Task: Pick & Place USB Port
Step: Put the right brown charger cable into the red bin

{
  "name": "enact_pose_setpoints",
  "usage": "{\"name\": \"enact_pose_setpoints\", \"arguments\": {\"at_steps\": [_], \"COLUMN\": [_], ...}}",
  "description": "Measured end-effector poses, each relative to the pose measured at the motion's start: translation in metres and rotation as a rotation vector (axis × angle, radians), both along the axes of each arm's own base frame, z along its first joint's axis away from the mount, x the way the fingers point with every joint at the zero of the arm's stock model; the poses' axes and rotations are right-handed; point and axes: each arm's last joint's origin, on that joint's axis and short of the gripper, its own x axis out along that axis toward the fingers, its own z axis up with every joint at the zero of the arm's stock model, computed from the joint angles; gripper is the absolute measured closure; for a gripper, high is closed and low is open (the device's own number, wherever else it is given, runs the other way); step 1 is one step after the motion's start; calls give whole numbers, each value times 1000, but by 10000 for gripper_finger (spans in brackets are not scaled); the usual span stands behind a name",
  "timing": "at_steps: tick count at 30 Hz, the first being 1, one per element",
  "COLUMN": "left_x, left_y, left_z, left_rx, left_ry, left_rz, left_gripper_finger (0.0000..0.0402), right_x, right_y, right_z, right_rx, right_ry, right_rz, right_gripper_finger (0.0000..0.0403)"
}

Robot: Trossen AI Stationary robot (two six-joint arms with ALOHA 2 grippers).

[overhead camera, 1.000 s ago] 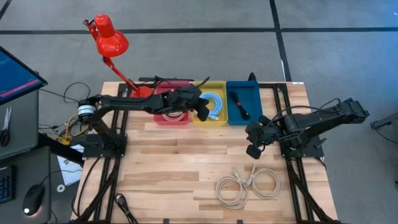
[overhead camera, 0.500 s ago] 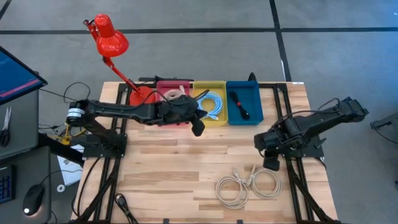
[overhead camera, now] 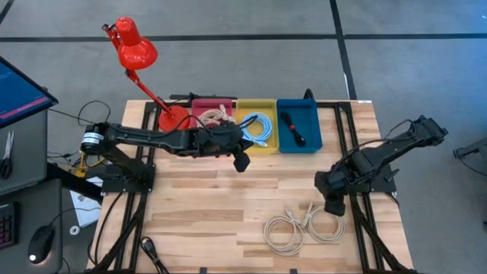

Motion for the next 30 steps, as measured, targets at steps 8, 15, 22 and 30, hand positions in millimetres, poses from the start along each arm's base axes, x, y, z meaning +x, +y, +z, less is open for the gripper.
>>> {"name": "enact_pose_setpoints", "arguments": {"at_steps": [8,15,22,30], "left_x": [0,0,0,0], "left_y": [0,0,0,0], "left_z": [0,0,0,0], "left_rx": [0,0,0,0], "left_ry": [0,0,1,1], "left_rz": [0,0,0,0], "left_gripper_finger": [395,394,394,394], "right_x": [-6,-16,-20,-29], "right_y": [-1,1,6,10], "right_z": [-21,-60,-82,-100], "right_rx": [-89,-72,-31,5], "right_ry": [43,105,91,104], "right_rz": [-128,-158,-176,-186], "right_gripper_finger": [215,181,181,187]}}
